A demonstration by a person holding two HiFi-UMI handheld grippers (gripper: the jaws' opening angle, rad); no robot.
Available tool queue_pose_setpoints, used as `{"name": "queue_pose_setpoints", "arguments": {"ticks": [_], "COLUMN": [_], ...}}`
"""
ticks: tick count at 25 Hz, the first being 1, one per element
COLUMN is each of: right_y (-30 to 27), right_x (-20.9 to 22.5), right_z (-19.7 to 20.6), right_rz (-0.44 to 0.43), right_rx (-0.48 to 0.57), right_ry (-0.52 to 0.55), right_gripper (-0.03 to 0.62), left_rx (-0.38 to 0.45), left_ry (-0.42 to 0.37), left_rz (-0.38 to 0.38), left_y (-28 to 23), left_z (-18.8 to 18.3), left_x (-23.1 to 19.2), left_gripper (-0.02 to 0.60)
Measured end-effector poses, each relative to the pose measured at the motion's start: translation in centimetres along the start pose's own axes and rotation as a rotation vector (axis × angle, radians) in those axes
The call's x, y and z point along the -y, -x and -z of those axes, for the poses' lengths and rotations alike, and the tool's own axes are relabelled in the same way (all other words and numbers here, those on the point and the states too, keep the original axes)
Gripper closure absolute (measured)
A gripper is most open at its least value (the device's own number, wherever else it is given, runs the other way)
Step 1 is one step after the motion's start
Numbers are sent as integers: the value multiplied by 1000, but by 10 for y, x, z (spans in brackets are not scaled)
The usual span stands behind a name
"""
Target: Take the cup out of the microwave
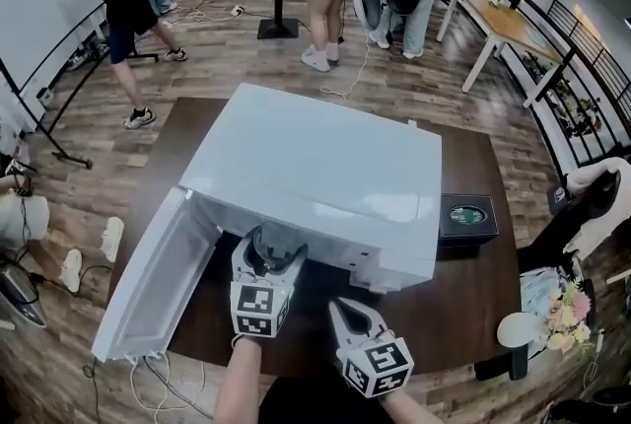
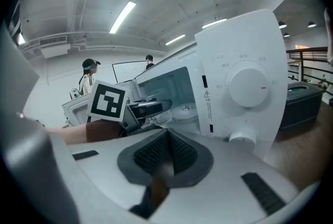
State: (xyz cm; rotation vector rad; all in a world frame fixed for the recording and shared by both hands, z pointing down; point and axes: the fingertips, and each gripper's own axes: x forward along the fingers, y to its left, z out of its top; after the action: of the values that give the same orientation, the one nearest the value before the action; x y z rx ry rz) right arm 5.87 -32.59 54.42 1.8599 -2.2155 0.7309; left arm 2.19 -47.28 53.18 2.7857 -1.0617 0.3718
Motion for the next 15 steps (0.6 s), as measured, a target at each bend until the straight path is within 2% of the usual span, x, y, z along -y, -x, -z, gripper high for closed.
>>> {"name": "queue_pose_setpoints", "arguments": {"ticks": [8, 15], "right_y": [23, 43], "right_x": [-10, -16], "right_z": [9, 13], "right_rz": [36, 66], "right_rx": [32, 62], "right_ry": [-6, 2], "right_gripper": [599, 599], "left_rx": [-2, -8], "left_ry": [21, 33], "left_rz": [-26, 0], "left_y": [53, 92], "left_z": [9, 20], "left_x": [9, 32], "left_gripper": [201, 201]}}
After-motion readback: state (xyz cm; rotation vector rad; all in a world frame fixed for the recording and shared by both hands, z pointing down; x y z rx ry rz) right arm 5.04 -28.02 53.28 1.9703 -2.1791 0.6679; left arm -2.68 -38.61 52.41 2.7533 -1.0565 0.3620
